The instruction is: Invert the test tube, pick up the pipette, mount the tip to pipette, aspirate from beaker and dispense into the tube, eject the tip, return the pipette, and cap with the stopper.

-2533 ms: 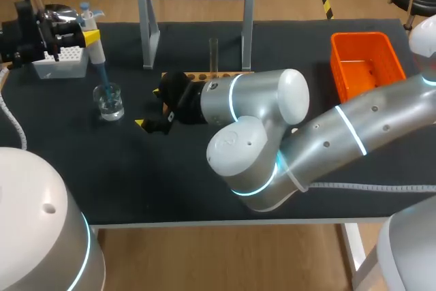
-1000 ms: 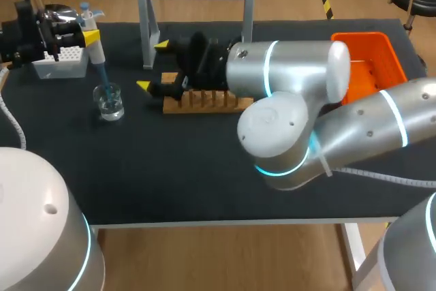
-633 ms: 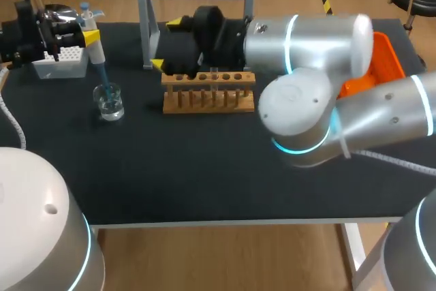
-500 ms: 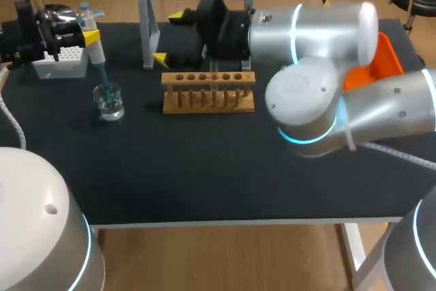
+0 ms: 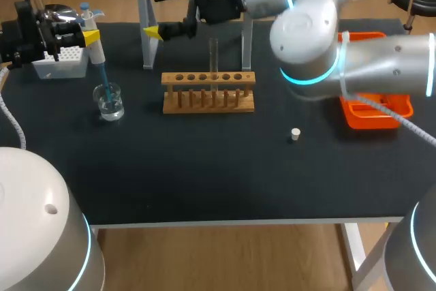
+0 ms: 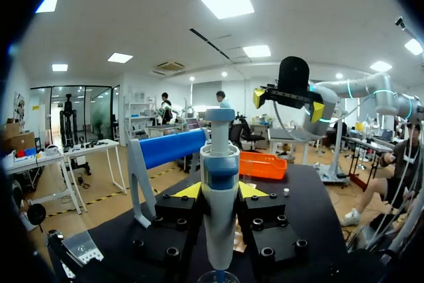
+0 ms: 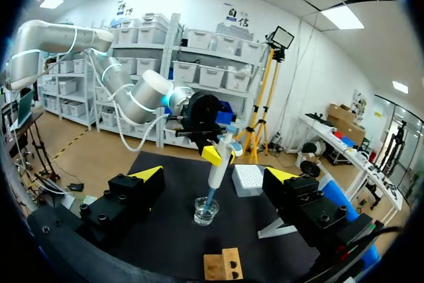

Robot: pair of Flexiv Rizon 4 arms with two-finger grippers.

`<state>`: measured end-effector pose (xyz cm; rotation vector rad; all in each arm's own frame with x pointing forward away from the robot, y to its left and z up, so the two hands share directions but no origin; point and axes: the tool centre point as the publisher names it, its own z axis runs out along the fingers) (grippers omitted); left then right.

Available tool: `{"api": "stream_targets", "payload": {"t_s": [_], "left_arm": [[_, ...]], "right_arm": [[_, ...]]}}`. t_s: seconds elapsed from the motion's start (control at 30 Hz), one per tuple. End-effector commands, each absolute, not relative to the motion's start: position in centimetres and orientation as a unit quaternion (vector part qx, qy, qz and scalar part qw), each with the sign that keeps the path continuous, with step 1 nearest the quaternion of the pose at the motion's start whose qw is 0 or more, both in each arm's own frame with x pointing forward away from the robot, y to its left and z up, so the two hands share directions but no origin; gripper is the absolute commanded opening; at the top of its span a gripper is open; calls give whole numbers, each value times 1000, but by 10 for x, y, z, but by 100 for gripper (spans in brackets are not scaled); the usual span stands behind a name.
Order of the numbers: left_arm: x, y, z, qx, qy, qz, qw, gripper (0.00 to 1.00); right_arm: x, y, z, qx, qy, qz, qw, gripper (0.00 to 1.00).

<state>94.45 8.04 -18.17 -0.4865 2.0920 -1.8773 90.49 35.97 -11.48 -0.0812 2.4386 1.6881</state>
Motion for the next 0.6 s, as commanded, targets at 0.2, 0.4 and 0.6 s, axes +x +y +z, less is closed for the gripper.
{"api": "stream_targets", "payload": {"t_s": [0.2, 0.4, 0.6], "left_arm": [[944, 81, -182, -168, 726, -651, 144, 0], [944, 81, -182, -168, 726, -651, 144, 0], [944, 81, -182, -168, 726, -651, 144, 0]], "right_arm": [[932, 383, -111, -77, 849, 523, 0, 100], [940, 389, -110, -64, 847, 527, 7, 0], [944, 394, -107, -44, 846, 531, 15, 0]]}}
